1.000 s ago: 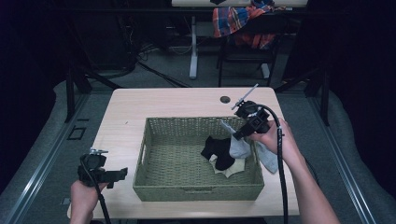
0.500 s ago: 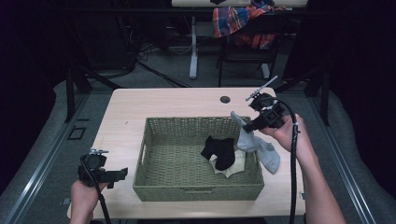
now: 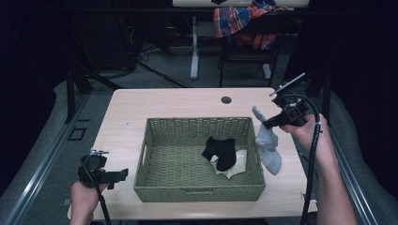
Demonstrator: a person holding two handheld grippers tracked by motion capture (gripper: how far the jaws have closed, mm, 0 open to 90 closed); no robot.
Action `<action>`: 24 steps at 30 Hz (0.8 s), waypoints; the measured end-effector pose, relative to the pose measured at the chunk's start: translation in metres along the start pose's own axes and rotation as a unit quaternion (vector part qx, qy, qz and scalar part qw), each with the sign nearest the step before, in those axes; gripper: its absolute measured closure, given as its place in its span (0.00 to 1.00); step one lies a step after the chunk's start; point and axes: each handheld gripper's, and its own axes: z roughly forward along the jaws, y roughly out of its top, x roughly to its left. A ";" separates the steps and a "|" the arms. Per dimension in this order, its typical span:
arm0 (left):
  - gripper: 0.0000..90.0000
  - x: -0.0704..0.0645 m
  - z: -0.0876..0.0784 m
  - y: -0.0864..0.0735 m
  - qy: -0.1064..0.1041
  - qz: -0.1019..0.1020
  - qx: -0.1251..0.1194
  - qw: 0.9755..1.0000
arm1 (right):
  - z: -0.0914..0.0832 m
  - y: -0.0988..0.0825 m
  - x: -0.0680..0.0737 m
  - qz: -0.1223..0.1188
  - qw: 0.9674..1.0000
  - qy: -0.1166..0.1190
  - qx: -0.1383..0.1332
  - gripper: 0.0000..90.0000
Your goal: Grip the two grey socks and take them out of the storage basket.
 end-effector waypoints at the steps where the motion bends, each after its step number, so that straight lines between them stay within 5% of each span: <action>1: 0.02 0.000 0.000 0.000 0.000 0.000 0.000 1.000 | -0.001 -0.002 -0.003 0.004 1.000 -0.003 -0.001 0.95; 13: 0.02 0.001 -0.001 0.000 -0.002 0.001 0.001 1.000 | 0.010 -0.022 -0.043 0.054 0.998 -0.024 0.019 0.95; 24: 0.02 0.001 -0.001 0.000 -0.002 0.001 0.001 1.000 | 0.051 -0.033 -0.072 0.089 0.994 -0.021 0.059 0.94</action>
